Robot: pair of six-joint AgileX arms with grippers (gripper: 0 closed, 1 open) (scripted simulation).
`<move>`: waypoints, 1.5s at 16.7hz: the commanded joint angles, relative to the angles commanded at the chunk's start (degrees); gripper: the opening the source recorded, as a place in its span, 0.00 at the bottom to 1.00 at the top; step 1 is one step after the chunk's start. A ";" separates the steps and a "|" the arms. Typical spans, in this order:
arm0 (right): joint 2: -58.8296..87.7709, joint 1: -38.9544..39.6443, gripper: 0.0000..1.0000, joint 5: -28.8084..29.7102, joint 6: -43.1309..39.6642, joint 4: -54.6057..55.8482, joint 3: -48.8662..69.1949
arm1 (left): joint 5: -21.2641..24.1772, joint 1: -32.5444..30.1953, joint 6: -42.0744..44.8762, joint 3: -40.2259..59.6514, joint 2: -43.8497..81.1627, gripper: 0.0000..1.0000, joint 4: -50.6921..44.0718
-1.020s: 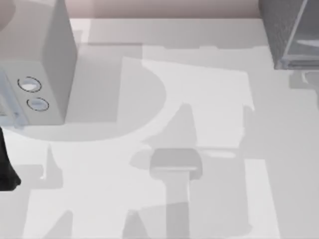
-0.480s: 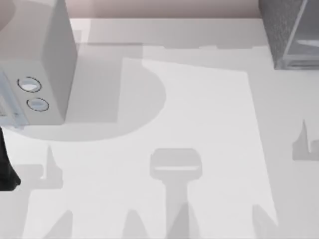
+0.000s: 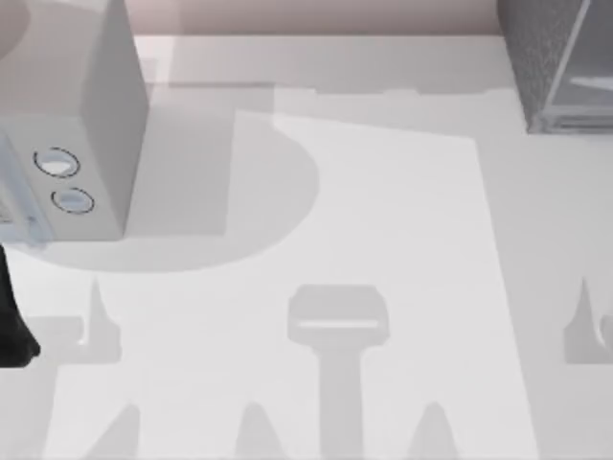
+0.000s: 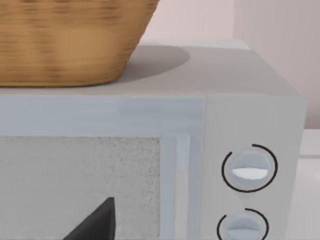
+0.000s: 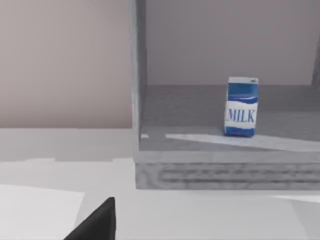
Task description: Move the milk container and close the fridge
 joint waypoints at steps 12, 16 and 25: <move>-10.73 0.09 1.00 -0.15 0.06 -16.84 9.19 | 0.00 0.00 0.00 0.00 0.00 1.00 0.00; -21.39 -0.02 1.00 0.11 -0.31 -36.44 17.94 | 0.00 0.00 0.00 0.00 0.00 1.00 0.00; -42.57 -0.08 1.00 0.49 -0.67 -77.80 35.24 | 0.00 0.00 0.00 0.00 0.00 1.00 0.00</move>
